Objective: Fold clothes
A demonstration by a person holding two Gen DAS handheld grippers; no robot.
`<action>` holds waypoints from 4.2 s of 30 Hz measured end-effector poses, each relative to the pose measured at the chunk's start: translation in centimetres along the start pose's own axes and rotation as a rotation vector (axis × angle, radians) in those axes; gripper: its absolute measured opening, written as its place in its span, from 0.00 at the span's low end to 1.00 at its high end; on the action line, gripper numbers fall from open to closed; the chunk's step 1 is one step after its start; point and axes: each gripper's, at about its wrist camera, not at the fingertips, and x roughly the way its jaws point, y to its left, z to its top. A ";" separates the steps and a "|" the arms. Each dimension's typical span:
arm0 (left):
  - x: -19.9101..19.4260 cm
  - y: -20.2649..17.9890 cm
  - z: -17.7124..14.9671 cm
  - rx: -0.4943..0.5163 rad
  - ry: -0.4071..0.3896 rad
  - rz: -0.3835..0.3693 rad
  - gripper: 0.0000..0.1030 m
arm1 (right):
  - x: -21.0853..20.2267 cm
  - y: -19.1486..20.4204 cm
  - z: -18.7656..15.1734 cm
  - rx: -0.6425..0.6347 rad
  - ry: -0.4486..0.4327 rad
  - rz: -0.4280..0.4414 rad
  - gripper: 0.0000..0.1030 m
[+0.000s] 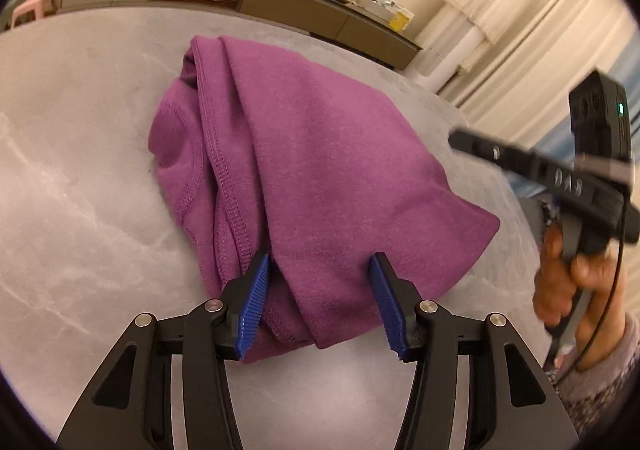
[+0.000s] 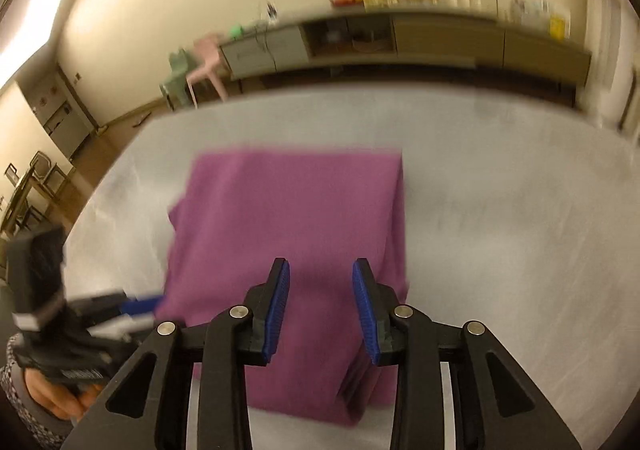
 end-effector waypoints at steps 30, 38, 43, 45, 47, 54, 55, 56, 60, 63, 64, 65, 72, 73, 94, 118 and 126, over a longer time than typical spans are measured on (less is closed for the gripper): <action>-1.4 3.8 0.4 -0.031 0.043 -0.099 0.54 | 4.3 1.9 -1.6 -0.190 0.236 -0.151 0.40; -1.8 2.8 0.3 -0.008 0.046 -0.082 0.53 | 6.4 -1.5 -2.9 -0.023 0.178 -0.110 0.48; -1.9 4.8 0.3 -0.079 0.074 -0.123 0.55 | 3.8 -1.7 -3.0 0.042 0.117 -0.058 0.44; -2.0 5.3 0.2 -0.091 0.077 -0.134 0.55 | 2.8 -2.4 -4.4 0.105 0.106 -0.033 0.44; -1.9 5.4 0.4 -0.096 0.085 -0.129 0.55 | 1.5 -3.0 -6.5 0.230 0.104 0.035 0.51; -6.3 -0.8 0.8 0.203 -0.108 0.112 0.55 | 1.1 -4.6 -9.0 0.591 0.141 0.305 0.70; -7.0 -2.1 0.3 0.269 -0.133 0.115 0.59 | 1.6 -4.6 -9.0 0.594 0.138 0.308 0.72; -6.8 -3.7 0.1 0.336 -0.138 0.108 0.62 | 2.1 -4.7 -8.9 0.600 0.138 0.313 0.74; -3.4 -8.8 -2.2 0.578 -0.077 0.146 0.65 | 4.7 -4.7 -8.7 0.650 0.139 0.378 0.74; 0.5 -12.6 -3.2 0.752 -0.024 0.186 0.65 | 5.5 -4.2 -7.8 0.643 0.106 0.389 0.57; 1.8 -13.7 -3.5 0.804 -0.022 0.216 0.65 | 5.6 -4.0 -7.4 0.635 0.098 0.388 0.50; 2.8 -14.7 -3.7 0.849 -0.020 0.243 0.65 | 5.5 -3.7 -7.0 0.621 0.089 0.386 0.41; 6.6 -16.0 -1.9 0.842 -0.077 0.336 0.22 | 4.5 -3.0 -4.1 0.549 0.023 0.390 0.23; 6.9 -15.4 -0.6 0.749 -0.053 0.288 0.22 | 4.7 -3.3 -3.8 0.543 0.016 0.367 0.21; 1.7 -5.4 -2.6 0.383 0.014 0.203 0.26 | 4.8 -5.5 -6.8 0.533 0.093 0.351 0.19; 2.8 1.1 2.0 0.027 0.025 0.046 0.51 | 4.9 -3.8 -2.5 0.263 0.066 0.092 0.39; 1.6 1.0 1.2 0.070 -0.006 0.059 0.54 | 5.1 -4.1 -2.1 0.253 0.096 0.100 0.42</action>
